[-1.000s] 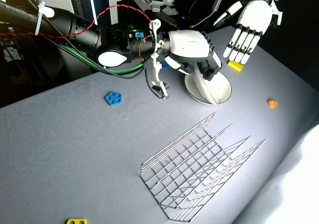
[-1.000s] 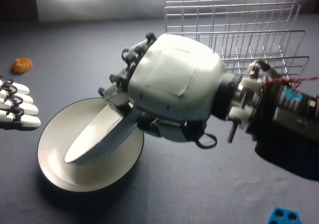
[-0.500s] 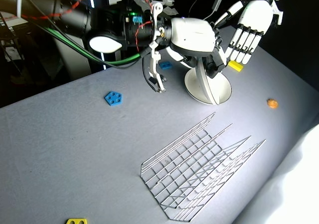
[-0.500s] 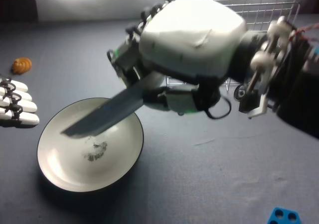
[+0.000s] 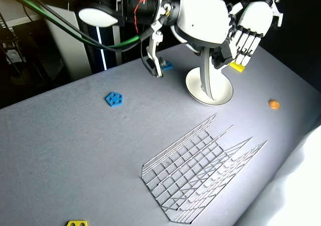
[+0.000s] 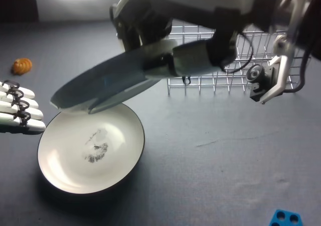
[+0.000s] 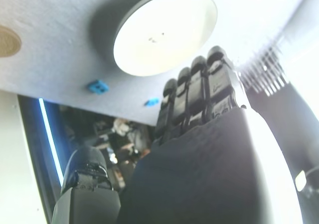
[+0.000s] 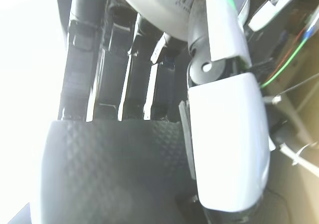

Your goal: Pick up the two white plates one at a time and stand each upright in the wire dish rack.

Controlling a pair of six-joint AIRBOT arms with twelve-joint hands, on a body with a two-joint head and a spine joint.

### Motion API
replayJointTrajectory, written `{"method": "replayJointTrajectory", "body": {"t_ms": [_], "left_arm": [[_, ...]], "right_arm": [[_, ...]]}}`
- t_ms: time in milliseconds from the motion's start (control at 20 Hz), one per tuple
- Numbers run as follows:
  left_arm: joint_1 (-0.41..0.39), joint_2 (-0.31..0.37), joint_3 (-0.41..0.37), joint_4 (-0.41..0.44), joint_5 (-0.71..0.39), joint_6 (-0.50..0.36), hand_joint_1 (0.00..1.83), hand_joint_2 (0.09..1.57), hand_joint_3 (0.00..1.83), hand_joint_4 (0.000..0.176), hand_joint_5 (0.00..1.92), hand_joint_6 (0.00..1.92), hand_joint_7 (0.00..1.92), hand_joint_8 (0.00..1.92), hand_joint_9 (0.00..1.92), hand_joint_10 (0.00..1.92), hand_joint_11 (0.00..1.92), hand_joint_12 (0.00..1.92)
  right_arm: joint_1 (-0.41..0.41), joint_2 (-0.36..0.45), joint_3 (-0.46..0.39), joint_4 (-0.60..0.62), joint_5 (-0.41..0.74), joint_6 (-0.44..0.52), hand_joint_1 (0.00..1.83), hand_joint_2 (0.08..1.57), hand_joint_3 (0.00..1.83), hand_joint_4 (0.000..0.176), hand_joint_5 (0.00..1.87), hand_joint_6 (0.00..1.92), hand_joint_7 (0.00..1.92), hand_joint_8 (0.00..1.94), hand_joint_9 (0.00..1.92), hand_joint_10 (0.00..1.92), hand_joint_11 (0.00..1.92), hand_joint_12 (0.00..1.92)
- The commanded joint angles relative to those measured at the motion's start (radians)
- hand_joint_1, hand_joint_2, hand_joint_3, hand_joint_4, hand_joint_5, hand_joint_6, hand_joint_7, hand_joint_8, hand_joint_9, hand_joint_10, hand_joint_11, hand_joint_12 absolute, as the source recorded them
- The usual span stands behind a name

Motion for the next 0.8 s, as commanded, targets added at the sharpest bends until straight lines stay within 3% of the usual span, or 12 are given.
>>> {"method": "replayJointTrajectory", "body": {"t_ms": [0, 200, 400, 500, 600, 750], "left_arm": [[-0.001, -0.003, 0.007, -0.061, -0.029, 0.004, 0.0, 1.09, 0.0, 0.0, 0.03, 0.0, 0.02, 0.0, 0.01, 0.0, 0.0, 0.0], [0.021, -0.027, 0.003, -0.053, 0.003, 0.006, 0.0, 1.1, 0.0, 0.0, 0.04, 0.01, 0.04, 0.01, 0.03, 0.01, 0.0, 0.0], [0.009, -0.046, -0.028, 0.007, 0.049, 0.006, 0.0, 1.09, 0.0, 0.0, 0.07, 0.01, 0.05, 0.01, 0.03, 0.01, 0.01, 0.0], [0.001, -0.054, -0.042, 0.035, 0.07, 0.006, 0.0, 1.11, 0.0, 0.0, 0.07, 0.01, 0.07, 0.01, 0.04, 0.01, 0.01, 0.0], [-0.008, -0.062, -0.049, 0.035, 0.09, 0.006, 0.0, 1.11, 0.0, 0.0, 0.05, 0.0, 0.04, 0.0, 0.02, 0.0, 0.0, 0.0], [-0.024, -0.083, -0.045, 0.035, 0.119, 0.006, 0.0, 1.1, 0.0, 0.0, 0.05, 0.01, 0.04, 0.01, 0.02, 0.01, 0.0, 0.0]], "right_arm": [[0.025, 0.011, -0.006, -0.003, 0.106, 0.026, 1.21, 1.12, 0.0, 0.028, 0.94, 1.07, 1.0, 0.92, 1.2, 0.0, 0.79, 0.95], [0.059, 0.038, -0.005, 0.015, 0.097, 0.079, 1.19, 1.16, 0.0, 0.026, 0.87, 1.18, 0.94, 1.03, 1.16, 0.01, 0.74, 0.97], [0.078, 0.056, 0.003, 0.044, 0.088, 0.103, 1.2, 1.14, 0.0, 0.024, 0.9, 1.14, 0.98, 0.97, 1.19, 0.01, 0.77, 0.96], [0.082, 0.062, 0.023, 0.044, 0.068, 0.145, 1.19, 1.16, 0.0, 0.025, 0.86, 1.2, 0.94, 1.03, 1.17, 0.0, 0.75, 0.98], [0.086, 0.064, 0.059, 0.044, 0.041, 0.22, 1.2, 1.14, 0.0, 0.026, 0.9, 1.13, 0.98, 0.97, 1.2, 0.01, 0.77, 0.98], [0.086, 0.078, 0.082, 0.044, 0.044, 0.241, 1.19, 1.17, 0.0, 0.025, 0.88, 1.19, 0.9, 1.07, 1.14, 0.0, 0.71, 1.0]]}}
